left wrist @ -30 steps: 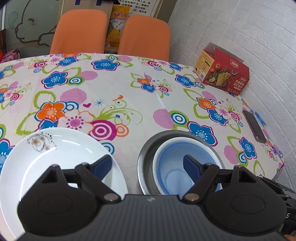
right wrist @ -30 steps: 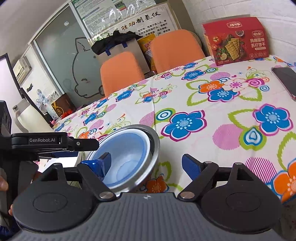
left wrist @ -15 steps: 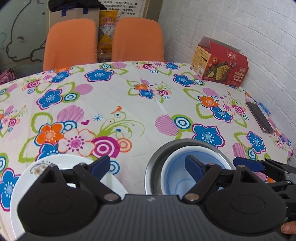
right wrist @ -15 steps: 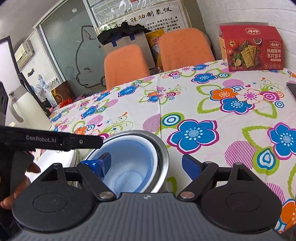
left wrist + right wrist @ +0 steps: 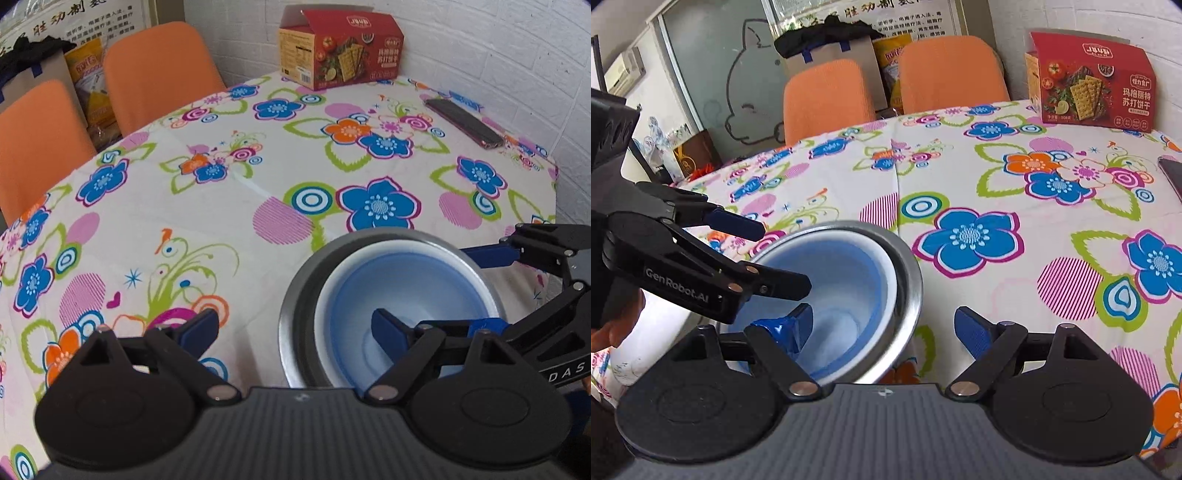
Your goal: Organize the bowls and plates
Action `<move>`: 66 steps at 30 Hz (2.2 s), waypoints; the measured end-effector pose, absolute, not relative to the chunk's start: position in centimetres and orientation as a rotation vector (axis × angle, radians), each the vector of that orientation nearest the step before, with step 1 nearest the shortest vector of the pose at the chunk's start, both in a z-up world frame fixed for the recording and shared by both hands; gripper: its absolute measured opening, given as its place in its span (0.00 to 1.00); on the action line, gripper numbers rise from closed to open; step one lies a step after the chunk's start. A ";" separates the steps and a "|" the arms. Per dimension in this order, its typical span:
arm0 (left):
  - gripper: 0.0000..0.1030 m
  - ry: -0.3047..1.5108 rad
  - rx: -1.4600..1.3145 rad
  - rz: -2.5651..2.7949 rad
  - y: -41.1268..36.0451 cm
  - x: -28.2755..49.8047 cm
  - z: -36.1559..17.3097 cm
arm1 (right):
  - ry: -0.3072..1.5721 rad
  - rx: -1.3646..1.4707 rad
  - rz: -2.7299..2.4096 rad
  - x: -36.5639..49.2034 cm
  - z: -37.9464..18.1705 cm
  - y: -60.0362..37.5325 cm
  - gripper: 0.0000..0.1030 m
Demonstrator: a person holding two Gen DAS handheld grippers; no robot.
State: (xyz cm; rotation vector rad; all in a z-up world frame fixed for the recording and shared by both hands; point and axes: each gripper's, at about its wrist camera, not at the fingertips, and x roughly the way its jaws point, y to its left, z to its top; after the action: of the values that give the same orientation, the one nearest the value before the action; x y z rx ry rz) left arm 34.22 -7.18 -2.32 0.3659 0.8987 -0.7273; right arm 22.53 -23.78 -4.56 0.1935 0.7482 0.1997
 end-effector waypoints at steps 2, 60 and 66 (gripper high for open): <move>0.82 0.919 0.364 -0.727 -7.2 34.5 -3.1 | 0.760 0.199 0.203 22.7 -5.0 -23.6 0.70; 0.49 0.990 -0.011 -0.349 9.7 29.7 -0.3 | 0.758 0.170 0.529 23.1 -1.3 -6.2 0.73; 0.62 0.969 -0.048 -0.388 10.3 29.9 -1.5 | 0.776 0.152 0.512 23.5 -2.1 -5.5 0.73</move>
State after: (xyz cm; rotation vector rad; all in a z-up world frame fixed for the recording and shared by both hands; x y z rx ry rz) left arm 29.88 10.33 -1.48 -0.0480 0.9688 -0.3884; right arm 23.46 -5.50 -2.15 0.1523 0.7765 0.5118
